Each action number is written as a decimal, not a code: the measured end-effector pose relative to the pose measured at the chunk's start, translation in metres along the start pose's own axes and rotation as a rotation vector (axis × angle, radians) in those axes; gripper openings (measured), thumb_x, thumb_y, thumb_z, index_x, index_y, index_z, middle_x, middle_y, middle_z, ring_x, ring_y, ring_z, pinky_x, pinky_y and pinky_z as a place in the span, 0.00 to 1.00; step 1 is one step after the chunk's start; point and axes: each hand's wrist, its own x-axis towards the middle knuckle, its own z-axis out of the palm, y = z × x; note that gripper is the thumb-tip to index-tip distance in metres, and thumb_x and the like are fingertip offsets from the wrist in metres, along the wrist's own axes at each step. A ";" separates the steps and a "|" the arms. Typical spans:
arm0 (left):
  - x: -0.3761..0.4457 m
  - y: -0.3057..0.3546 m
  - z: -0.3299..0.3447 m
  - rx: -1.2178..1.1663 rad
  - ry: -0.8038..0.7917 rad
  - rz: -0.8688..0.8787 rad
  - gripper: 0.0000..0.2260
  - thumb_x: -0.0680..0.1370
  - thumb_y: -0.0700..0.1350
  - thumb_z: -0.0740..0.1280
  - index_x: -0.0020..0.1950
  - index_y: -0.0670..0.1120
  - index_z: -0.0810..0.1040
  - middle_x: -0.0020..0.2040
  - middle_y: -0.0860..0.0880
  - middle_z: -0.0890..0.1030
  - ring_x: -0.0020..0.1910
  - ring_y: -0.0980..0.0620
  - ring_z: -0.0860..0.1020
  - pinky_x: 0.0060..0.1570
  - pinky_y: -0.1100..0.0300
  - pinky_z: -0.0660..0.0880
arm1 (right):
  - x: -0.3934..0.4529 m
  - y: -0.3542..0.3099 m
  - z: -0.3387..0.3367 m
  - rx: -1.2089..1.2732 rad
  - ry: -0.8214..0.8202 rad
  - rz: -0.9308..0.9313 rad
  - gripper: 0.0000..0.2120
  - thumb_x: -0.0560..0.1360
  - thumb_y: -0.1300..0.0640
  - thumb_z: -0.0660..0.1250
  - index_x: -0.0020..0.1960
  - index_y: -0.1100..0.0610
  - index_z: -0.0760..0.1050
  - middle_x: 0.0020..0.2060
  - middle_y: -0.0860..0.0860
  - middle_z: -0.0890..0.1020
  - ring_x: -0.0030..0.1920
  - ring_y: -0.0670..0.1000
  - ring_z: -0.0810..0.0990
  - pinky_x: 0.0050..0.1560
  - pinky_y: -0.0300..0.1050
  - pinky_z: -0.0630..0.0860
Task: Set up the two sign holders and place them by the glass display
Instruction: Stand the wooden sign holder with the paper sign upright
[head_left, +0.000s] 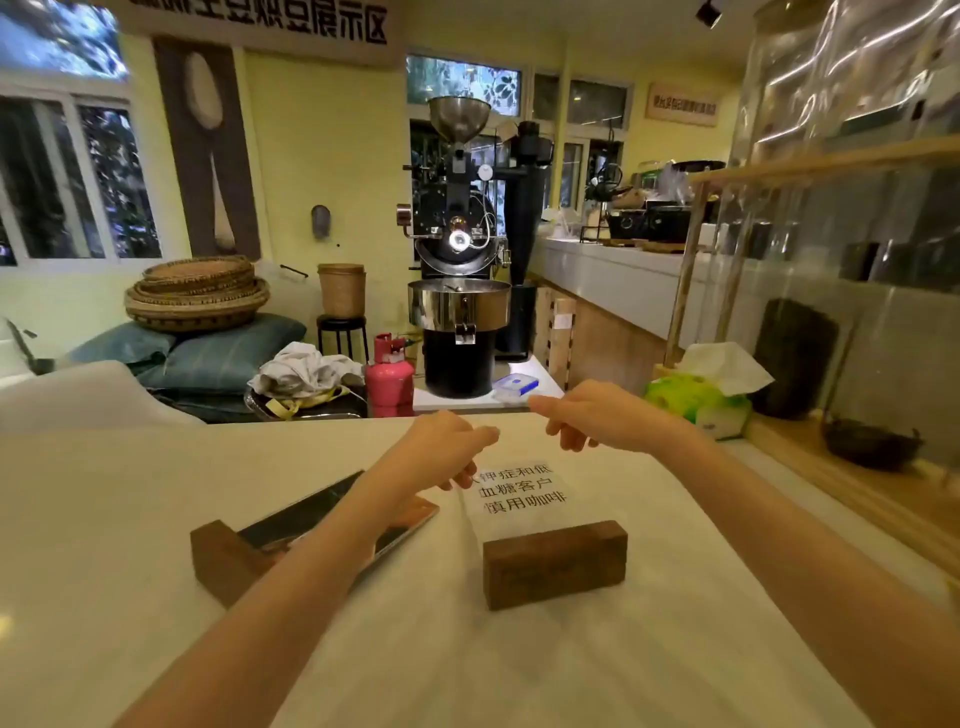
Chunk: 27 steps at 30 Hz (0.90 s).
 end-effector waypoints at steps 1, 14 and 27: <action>-0.001 -0.003 0.003 -0.013 -0.011 -0.036 0.18 0.77 0.52 0.59 0.55 0.39 0.77 0.40 0.46 0.79 0.35 0.52 0.78 0.37 0.61 0.75 | 0.000 0.004 0.003 -0.004 -0.029 0.045 0.25 0.75 0.40 0.54 0.47 0.60 0.78 0.37 0.52 0.81 0.38 0.50 0.78 0.38 0.39 0.72; -0.006 -0.038 0.041 -0.140 -0.067 -0.234 0.16 0.76 0.48 0.63 0.56 0.37 0.76 0.45 0.39 0.81 0.35 0.46 0.81 0.37 0.57 0.80 | -0.018 0.064 0.043 0.224 -0.166 0.463 0.28 0.74 0.42 0.59 0.59 0.65 0.73 0.47 0.56 0.76 0.37 0.51 0.75 0.34 0.41 0.76; -0.015 -0.048 0.057 -0.311 -0.002 -0.253 0.08 0.71 0.41 0.71 0.43 0.36 0.78 0.51 0.38 0.83 0.50 0.40 0.82 0.54 0.43 0.79 | -0.021 0.071 0.060 0.314 -0.042 0.456 0.10 0.70 0.56 0.69 0.45 0.64 0.79 0.36 0.57 0.76 0.35 0.51 0.72 0.33 0.40 0.69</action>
